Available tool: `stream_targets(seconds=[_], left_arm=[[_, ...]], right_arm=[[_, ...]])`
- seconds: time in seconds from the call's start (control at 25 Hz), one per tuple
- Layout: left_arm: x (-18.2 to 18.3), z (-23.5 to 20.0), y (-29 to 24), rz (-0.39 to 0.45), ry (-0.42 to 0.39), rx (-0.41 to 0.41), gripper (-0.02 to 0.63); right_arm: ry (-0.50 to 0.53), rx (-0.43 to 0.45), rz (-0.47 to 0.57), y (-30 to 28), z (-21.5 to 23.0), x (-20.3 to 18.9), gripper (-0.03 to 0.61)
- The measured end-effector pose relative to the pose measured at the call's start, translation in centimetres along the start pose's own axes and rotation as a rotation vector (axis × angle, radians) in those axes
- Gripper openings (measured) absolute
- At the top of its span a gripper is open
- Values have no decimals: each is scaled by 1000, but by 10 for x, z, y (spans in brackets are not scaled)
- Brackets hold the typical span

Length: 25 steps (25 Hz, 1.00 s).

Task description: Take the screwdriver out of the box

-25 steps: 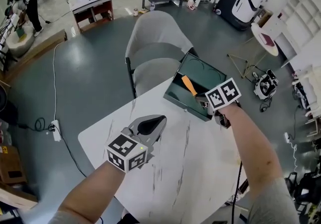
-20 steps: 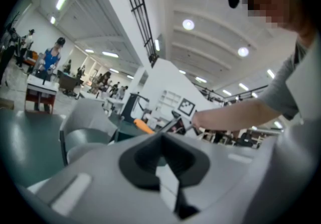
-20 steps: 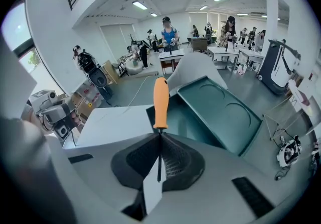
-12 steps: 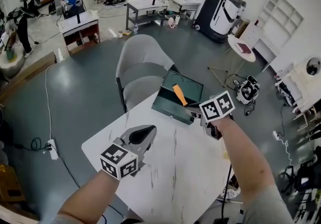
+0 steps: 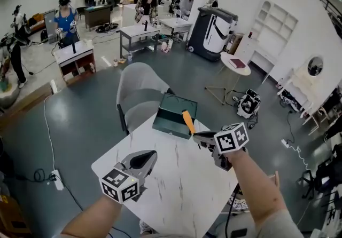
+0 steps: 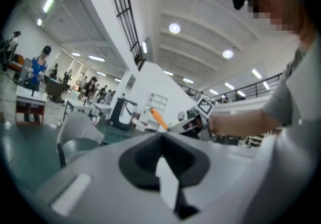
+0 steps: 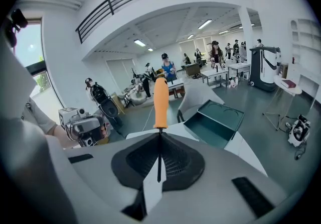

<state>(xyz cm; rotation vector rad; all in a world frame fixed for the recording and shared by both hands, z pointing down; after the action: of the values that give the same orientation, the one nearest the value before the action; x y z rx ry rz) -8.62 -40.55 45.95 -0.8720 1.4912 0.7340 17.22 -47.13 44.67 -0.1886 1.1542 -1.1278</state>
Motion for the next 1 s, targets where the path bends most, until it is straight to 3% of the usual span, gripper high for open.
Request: stream_targets(seconds=[0.24, 0.48, 0.8, 1.0], left_arm=[[18, 51, 22, 7, -3, 13, -3], [25, 129, 36, 31, 6, 50, -3], [39, 242, 36, 57, -10, 92, -3], [43, 290, 48, 70, -30, 134, -3]], right_arm=[[-19, 61, 113, 70, -17, -35, 17], [-7, 123, 199, 146, -35, -84, 17], [24, 171, 233, 236, -31, -149, 17], [43, 212, 258, 272, -32, -176, 17]])
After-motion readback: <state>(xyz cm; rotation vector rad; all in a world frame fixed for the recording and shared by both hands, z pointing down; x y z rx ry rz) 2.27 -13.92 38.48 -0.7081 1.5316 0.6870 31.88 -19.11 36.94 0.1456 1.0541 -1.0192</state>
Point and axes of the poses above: the fingertips, and each gripper's own axes: y backward along the fingers, z to its right, x out of its top, the point moved 7 cm from there along y, backward along the fingers, and after that the axes turned 13 degrees about -y, right-handed, at the moved point
